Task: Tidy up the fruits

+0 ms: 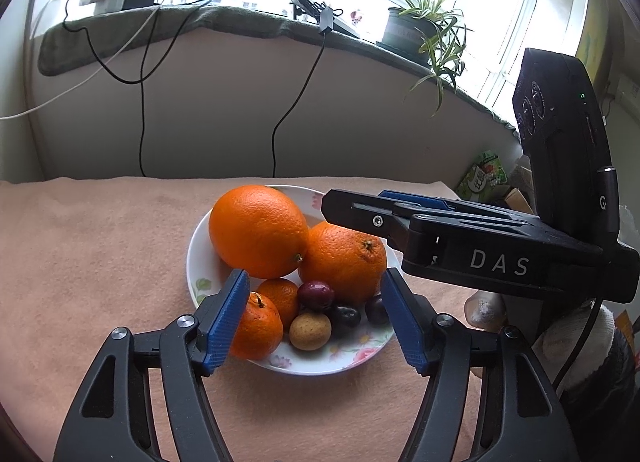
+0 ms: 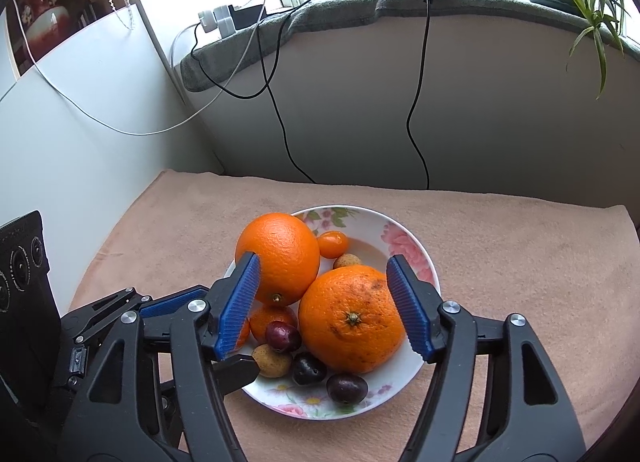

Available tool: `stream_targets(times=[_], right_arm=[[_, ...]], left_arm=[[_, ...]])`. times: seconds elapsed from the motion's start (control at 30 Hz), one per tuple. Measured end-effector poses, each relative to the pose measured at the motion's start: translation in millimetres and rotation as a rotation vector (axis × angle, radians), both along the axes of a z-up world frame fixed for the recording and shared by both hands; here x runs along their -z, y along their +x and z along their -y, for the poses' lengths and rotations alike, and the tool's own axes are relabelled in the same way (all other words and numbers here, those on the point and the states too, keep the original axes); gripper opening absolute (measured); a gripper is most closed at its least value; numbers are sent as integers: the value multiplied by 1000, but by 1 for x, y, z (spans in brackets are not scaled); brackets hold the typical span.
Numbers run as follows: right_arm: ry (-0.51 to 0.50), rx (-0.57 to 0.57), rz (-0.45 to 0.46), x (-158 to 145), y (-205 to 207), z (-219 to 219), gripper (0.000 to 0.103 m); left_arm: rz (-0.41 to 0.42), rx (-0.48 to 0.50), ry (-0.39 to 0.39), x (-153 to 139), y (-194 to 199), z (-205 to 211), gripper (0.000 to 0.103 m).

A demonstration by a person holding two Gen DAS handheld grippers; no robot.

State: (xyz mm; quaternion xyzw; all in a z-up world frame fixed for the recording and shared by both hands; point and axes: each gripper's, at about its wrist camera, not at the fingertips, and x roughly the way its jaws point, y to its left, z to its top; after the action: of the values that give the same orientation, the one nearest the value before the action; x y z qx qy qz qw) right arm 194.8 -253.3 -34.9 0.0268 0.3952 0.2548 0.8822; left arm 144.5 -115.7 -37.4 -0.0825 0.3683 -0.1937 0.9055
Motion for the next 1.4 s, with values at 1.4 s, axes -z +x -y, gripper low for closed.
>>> stream_targets(times=[1.4], right_arm=[[-57, 139, 86, -9, -70, 10, 93]], left_arm=[[-10, -89, 40, 3, -34, -29, 80]])
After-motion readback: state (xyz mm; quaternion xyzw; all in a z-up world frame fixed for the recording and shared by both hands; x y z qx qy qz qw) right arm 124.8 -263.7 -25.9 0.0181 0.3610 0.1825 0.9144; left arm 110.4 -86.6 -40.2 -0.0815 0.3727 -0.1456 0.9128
